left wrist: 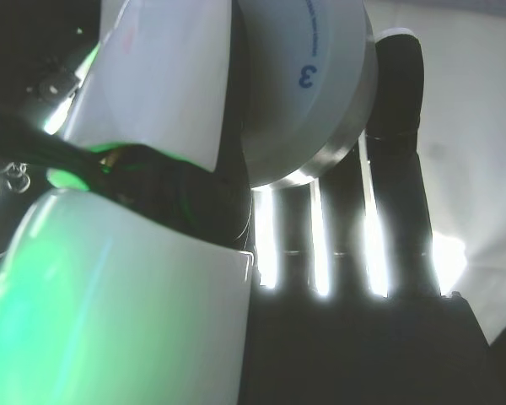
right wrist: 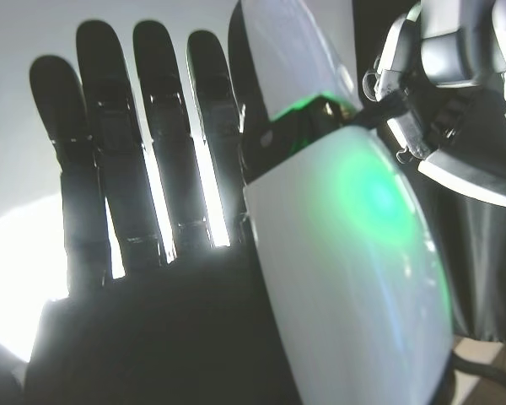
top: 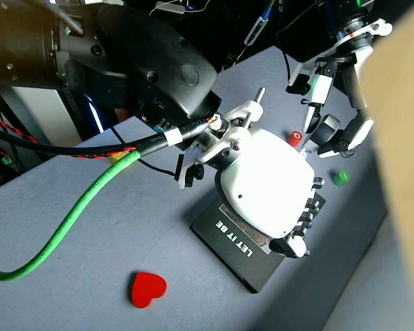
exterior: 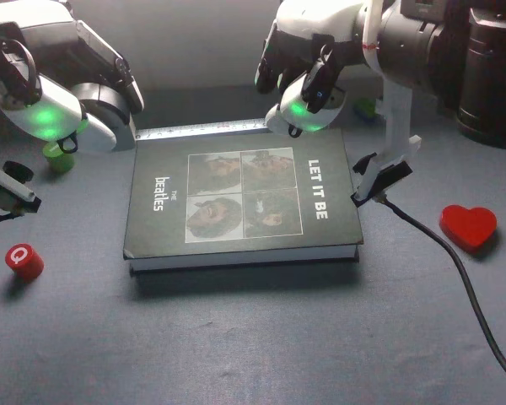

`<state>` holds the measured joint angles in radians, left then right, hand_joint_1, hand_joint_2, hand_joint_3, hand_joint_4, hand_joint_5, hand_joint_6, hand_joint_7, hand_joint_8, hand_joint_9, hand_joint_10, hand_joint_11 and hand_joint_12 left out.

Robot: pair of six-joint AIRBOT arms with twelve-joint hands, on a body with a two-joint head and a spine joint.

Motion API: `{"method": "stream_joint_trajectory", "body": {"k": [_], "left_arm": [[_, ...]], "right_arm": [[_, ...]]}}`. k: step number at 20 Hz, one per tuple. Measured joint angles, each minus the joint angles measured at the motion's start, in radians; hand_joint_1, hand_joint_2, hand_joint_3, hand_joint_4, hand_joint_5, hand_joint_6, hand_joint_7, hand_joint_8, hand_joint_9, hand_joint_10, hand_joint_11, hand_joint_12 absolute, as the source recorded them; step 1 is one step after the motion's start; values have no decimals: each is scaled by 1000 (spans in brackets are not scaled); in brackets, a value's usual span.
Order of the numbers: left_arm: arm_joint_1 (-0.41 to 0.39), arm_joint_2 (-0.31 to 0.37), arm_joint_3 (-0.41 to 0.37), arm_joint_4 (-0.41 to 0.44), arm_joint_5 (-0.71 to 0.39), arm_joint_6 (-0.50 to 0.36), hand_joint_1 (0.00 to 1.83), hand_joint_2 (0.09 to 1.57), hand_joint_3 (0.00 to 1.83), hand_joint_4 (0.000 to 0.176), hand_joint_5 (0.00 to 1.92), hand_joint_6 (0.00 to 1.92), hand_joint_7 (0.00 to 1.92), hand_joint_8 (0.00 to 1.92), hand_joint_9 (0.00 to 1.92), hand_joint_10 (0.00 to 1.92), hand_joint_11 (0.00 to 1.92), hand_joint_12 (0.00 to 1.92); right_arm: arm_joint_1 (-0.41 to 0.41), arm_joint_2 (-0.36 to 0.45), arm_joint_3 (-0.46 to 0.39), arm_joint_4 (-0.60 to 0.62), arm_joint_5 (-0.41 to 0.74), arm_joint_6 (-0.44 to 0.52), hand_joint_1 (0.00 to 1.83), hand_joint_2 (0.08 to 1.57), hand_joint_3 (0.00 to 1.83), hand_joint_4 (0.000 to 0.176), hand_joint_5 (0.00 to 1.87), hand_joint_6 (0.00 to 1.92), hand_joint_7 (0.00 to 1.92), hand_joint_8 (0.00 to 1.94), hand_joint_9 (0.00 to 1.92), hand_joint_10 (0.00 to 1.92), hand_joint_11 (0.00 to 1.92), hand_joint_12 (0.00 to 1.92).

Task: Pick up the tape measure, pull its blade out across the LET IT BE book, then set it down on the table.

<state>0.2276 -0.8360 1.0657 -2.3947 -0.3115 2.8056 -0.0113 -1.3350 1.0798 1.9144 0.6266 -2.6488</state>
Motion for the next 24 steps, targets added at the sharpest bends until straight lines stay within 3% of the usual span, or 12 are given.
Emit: {"method": "stream_joint_trajectory", "body": {"k": [24], "left_arm": [[0,0,4,1,0,-2,1371,1141,0,0,898,912,948,1120,817,1391,716,1378]], "right_arm": [[-26,-5,14,1,-1,3,998,1129,0,0,744,2,876,5,883,19,493,1070]]}}
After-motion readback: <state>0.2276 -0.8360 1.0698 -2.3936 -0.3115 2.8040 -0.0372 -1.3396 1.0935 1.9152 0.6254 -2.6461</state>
